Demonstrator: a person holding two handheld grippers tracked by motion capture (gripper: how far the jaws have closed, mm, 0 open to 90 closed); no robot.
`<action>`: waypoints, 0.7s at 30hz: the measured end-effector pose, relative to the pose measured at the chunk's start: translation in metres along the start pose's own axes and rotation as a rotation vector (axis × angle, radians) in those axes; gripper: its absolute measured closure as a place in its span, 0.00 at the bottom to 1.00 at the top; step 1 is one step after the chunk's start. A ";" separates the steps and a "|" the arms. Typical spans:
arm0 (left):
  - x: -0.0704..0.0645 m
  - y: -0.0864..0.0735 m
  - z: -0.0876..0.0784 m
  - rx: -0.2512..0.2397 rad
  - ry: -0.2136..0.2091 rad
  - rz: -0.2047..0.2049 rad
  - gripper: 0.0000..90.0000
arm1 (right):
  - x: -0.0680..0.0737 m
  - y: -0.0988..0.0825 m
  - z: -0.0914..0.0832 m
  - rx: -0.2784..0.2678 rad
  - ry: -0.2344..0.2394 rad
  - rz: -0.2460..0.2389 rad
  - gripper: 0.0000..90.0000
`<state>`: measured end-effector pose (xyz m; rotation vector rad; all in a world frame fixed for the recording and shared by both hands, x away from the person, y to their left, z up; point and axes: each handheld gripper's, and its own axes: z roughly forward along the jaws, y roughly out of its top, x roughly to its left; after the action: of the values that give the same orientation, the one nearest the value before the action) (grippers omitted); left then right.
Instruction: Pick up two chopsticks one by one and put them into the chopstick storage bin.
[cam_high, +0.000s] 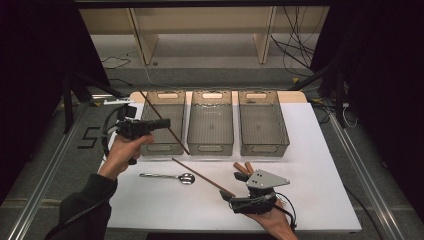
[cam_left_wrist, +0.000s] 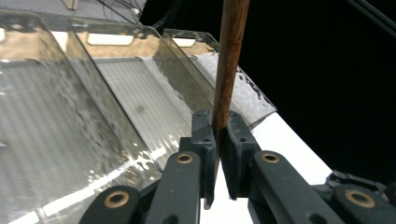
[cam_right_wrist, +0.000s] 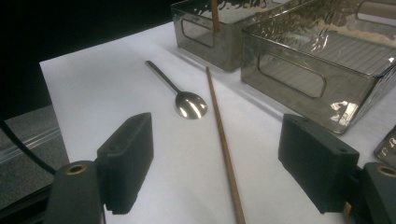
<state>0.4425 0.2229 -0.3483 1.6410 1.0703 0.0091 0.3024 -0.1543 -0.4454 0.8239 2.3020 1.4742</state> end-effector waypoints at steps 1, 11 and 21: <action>0.001 0.003 -0.001 -0.002 0.005 -0.003 0.94 | 0.000 0.000 0.000 0.000 -0.001 0.001 0.29; 0.022 0.036 -0.006 0.007 0.132 0.003 0.93 | -0.001 -0.002 0.001 0.001 -0.004 0.010 0.26; 0.049 0.045 0.007 0.033 0.246 -0.032 0.93 | 0.000 -0.002 0.000 -0.011 0.001 0.018 0.25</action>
<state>0.5031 0.2498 -0.3401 1.6821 1.2881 0.1770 0.3022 -0.1552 -0.4472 0.8426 2.2912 1.4940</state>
